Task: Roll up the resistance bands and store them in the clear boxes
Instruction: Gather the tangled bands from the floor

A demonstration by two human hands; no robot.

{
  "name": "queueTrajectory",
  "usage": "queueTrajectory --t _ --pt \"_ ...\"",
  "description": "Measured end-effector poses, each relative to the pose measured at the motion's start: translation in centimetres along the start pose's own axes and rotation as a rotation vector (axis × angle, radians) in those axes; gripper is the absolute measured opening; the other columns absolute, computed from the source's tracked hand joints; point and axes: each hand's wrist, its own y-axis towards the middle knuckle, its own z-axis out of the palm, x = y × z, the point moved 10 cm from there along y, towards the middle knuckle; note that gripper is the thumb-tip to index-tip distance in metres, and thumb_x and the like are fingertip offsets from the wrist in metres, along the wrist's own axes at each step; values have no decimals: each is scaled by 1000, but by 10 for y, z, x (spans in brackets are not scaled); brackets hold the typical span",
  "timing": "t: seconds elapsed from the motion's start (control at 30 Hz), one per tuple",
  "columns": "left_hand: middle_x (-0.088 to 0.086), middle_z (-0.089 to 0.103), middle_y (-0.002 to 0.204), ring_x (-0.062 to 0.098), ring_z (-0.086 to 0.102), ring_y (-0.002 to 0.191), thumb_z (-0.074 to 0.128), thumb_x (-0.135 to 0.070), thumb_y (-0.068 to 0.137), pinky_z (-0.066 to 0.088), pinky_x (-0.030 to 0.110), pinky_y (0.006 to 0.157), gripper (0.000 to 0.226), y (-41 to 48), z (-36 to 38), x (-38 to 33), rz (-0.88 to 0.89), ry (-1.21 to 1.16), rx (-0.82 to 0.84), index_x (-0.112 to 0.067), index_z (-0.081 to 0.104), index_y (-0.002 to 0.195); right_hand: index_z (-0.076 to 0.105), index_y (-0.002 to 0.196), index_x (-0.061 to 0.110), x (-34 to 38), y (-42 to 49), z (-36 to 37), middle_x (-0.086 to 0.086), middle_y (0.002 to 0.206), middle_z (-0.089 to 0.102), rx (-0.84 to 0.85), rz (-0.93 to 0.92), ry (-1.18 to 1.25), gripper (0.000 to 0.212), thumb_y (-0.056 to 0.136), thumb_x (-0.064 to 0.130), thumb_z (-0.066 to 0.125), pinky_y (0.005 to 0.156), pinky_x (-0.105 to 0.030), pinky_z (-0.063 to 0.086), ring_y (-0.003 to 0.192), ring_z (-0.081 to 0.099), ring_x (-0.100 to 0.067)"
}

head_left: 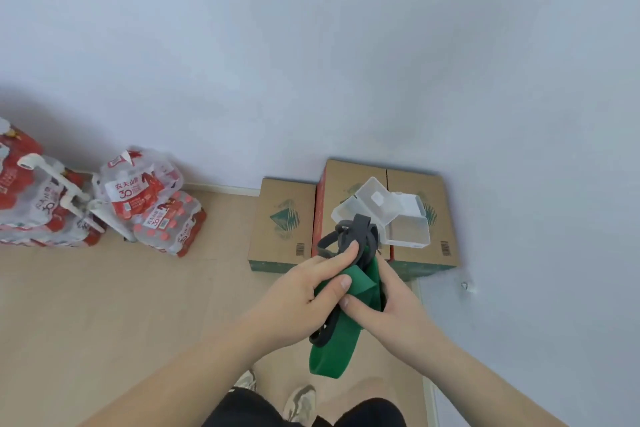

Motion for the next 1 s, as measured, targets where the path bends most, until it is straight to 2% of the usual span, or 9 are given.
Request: queueTrajectory --t 0.1,0.2,0.27,0.37,0.47,0.6,0.7,0.83,1.0 --pt "-24 56 137 -7 50 129 47 -39 107 44 24 111 51 17 3 9 -41 -5 -104 -70 31 143 40 149 51 -12 29 -10 19 134 68 124 11 -28 64 96 36 72 106 -41 55 123 66 -6" --pt "-25 47 151 -6 45 136 46 -42 107 43 26 113 49 38 11 35 -108 -41 -218 -63 31 149 38 149 51 -32 63 -13 25 128 69 238 -14 -72 62 99 31 69 97 -27 58 118 67 1" --pt "-24 48 150 -5 47 134 46 -43 106 45 26 111 49 53 21 62 -163 -32 -269 -59 32 150 37 149 52 -57 88 -12 26 125 70 301 -46 -131 60 101 32 67 94 -25 57 114 68 3" --pt "-22 49 150 -6 48 131 46 -41 107 41 17 107 49 66 32 104 -227 -9 -353 -55 33 152 38 147 56 -96 122 4 22 127 70 416 -73 -182 58 101 34 66 98 -35 55 115 68 -1" --pt "-23 49 150 -3 50 129 45 -41 107 43 20 106 49 65 45 157 -301 -35 -406 -55 32 152 39 147 53 -143 145 24 27 126 69 461 -67 -212 57 100 35 67 102 -35 55 117 66 3" --pt "-15 57 141 2 56 111 40 -45 107 47 23 93 50 64 67 243 -360 21 -427 -53 24 154 17 157 56 -213 177 64 30 121 69 490 -82 -360 78 97 49 66 94 -30 59 109 67 5" --pt "-11 57 138 5 55 108 37 -43 108 46 25 93 51 63 87 313 -397 52 -451 -48 21 157 31 150 60 -269 198 98 30 123 69 537 -80 -336 68 98 41 68 97 -33 59 113 67 4" --pt "-19 56 131 3 53 108 41 -42 108 44 18 90 52 65 123 394 -387 3 -482 -49 24 156 41 147 56 -343 216 125 26 131 67 593 -107 -315 64 97 31 72 101 -34 57 121 65 1" --pt "-17 61 135 3 58 114 41 -43 107 51 32 98 51 71 159 448 -353 10 -522 -53 24 154 43 145 53 -403 225 132 27 129 66 612 -179 -362 63 96 27 73 95 -24 58 119 65 3"
